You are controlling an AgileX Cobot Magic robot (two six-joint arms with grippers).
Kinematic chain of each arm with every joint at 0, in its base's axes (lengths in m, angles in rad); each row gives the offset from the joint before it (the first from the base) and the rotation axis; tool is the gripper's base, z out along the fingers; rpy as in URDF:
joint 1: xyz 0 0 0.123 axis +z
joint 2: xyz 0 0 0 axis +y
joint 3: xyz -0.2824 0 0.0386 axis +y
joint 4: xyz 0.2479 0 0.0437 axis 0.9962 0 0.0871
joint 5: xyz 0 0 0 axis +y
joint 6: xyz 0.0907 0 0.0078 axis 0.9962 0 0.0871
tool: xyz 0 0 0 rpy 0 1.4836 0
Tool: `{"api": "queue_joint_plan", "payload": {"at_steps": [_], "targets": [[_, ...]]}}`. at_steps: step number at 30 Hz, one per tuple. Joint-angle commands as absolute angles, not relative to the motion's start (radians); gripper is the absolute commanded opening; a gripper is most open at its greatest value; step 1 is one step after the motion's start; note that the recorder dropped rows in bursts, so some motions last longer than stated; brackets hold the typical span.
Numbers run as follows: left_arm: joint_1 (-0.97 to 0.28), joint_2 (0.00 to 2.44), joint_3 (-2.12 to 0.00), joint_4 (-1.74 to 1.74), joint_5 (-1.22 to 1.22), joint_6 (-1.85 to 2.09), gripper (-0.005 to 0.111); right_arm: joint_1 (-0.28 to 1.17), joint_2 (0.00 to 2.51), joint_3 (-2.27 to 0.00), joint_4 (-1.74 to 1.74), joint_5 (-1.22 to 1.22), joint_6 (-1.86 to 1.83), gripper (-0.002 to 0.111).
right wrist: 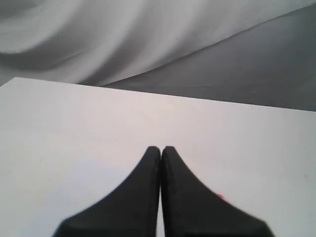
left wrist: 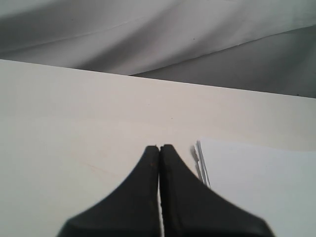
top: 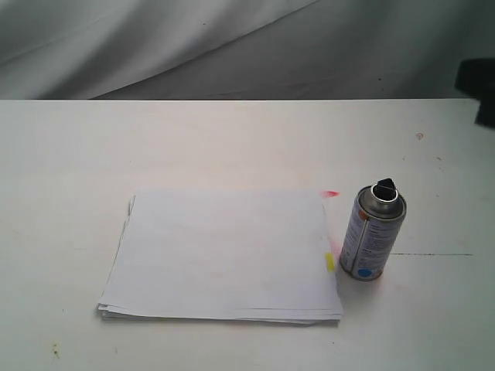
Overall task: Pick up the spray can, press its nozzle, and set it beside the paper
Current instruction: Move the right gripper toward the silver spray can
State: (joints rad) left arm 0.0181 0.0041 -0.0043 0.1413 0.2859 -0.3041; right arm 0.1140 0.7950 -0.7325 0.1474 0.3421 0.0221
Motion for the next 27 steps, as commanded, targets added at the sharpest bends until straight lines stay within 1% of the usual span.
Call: {"api": "queue_joint_plan", "payload": {"at_steps": [1,3,11,21,27], "targets": [[0.013,0.0,0.0,0.141,0.281,-0.305,0.0,0.199,0.798,-0.567,0.177,0.133,0.0,0.0],[0.013,0.0,0.0,0.141,0.281,-0.305,0.0,0.212,0.798,-0.45,0.186,0.057,0.0,0.0],[0.013,0.0,0.0,0.141,0.281,-0.305,0.0,0.212,0.798,-0.247,0.228,-0.083,-0.073,0.0],[0.013,0.0,0.0,0.141,0.281,-0.306,0.0,0.212,0.806,-0.081,0.247,-0.245,-0.104,0.0],[0.013,0.0,0.0,0.141,0.281,-0.305,0.0,0.212,0.954,-0.041,0.254,-0.368,-0.098,0.0]]}}
